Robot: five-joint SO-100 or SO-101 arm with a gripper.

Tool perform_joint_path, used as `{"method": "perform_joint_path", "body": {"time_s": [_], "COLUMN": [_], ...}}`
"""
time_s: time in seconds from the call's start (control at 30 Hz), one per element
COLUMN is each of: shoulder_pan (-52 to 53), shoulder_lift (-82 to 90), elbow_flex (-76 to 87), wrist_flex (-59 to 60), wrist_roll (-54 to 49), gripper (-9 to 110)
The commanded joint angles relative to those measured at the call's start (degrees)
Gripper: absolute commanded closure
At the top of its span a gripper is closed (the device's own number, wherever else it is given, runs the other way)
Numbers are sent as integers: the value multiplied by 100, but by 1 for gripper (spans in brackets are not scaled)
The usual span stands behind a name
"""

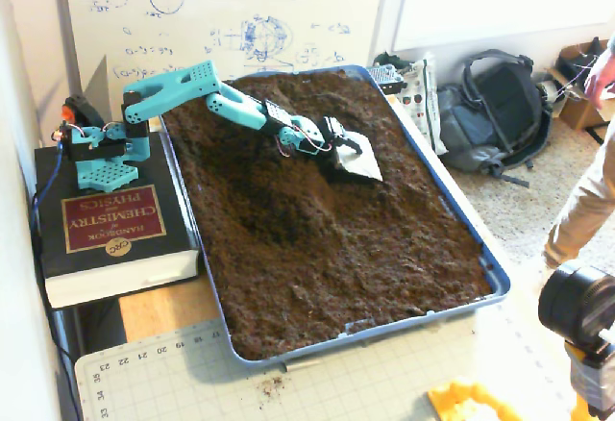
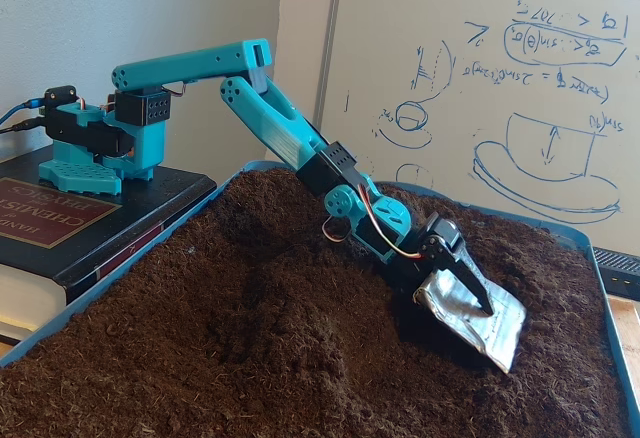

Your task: Build a berm.

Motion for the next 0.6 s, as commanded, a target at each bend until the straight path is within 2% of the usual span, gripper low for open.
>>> {"method": "perform_joint_path", "body": {"time_s": [0.0, 0.27, 0.57], "shoulder_pan": [-149, -149, -141], "shoulder_lift": [299, 756, 949], "elbow_flex": [-272, -281, -281], "wrist_flex": [457, 3146, 4395], "wrist_roll": [-79, -70, -9], "gripper": [101, 101, 101]}}
